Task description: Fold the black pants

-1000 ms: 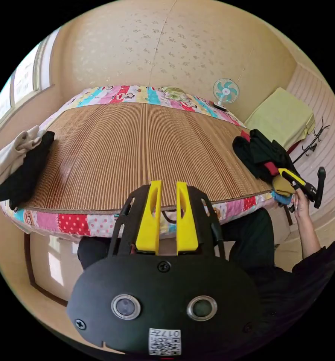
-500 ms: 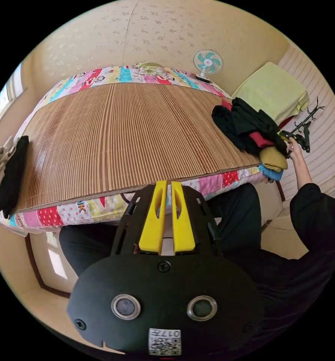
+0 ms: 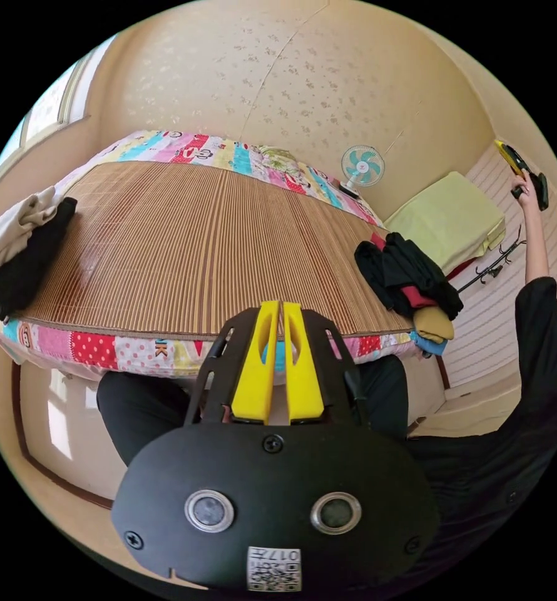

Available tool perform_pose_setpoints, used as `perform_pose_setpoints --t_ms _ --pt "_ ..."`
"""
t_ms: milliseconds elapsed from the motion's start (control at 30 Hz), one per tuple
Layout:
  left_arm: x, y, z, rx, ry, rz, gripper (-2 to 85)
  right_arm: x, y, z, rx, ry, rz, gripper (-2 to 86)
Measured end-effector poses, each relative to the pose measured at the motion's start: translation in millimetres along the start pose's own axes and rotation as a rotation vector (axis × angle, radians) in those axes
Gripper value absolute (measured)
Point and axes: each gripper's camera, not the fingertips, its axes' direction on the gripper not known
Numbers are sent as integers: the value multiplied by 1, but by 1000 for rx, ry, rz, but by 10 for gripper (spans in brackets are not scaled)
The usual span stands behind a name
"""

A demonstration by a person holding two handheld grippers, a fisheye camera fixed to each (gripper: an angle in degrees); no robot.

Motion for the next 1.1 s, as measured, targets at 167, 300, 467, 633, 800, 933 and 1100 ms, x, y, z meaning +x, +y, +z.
perform_pose_setpoints --t_ms 167,300,467,633,800,933,1100 --pt "-30 26 2 -18 -11 -42 59 25 65 63 -326 242 1 110" --pt "-50 34 17 -92 -16 -62 91 132 176 59 -450 445 307 125" --pt "-56 22 27 -119 -19 -66 98 241 329 -56 -212 634 777 138" --pt "-39 1 47 -154 -21 -14 98 292 381 -106 -16 596 948 151" --pt "-15 -10 60 -161 35 11 95 343 367 -50 -42 436 1028 83" --pt "-5 -8 54 -117 34 19 84 273 260 27 16 363 683 55" --pt "-7 -3 48 -97 13 47 83 115 172 147 -103 154 185 55"
